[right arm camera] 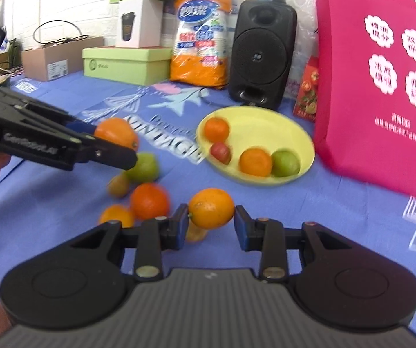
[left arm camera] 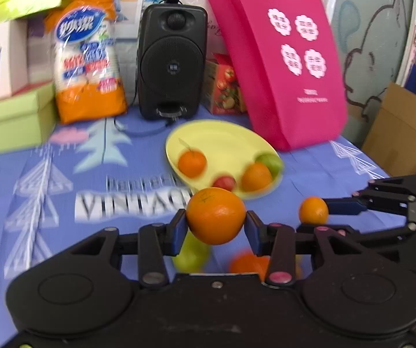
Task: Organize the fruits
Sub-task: 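Carry both oranges onto the yellow plate and open both tools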
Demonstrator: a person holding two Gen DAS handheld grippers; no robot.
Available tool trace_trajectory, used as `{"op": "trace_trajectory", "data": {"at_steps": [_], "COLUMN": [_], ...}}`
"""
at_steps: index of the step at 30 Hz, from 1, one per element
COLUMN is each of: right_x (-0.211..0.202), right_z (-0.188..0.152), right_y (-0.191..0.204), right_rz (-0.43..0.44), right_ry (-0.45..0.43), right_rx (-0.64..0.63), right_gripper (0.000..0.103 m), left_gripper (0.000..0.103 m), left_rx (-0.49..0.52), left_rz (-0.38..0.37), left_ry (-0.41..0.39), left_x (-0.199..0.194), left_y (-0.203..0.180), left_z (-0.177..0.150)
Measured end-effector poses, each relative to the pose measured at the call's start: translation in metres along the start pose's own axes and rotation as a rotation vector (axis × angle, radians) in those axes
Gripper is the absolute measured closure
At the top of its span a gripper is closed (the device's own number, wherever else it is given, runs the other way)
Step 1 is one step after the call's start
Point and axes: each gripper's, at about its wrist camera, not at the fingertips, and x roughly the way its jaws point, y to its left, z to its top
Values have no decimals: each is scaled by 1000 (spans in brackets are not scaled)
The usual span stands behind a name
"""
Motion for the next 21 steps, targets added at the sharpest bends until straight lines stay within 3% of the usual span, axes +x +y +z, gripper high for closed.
{"op": "trace_trajectory", "data": {"at_steps": [8,12,18,19,21], "right_x": [55,80,110,111,116], "right_z": [48,60,61,61,61], "right_y": [-28,-37,-47,-47,-46], "right_rz": [-5,-9,-13,-9,-14], "right_ry": [-8,7,50,53,57], "right_rx": [27,31,66,69,69], "right_gripper": [70,70,70,70,70], "left_gripper": [61,61,60,59,37], "left_rx": [8,-7,-46,-56,-75], "left_rz": [34,47,62,57,50], "left_ry": [23,68,131,131,130], "left_x": [90,134,176,178,178], "left_y": [10,18,28,30,32], "left_z": [73,90,91,90,89]}}
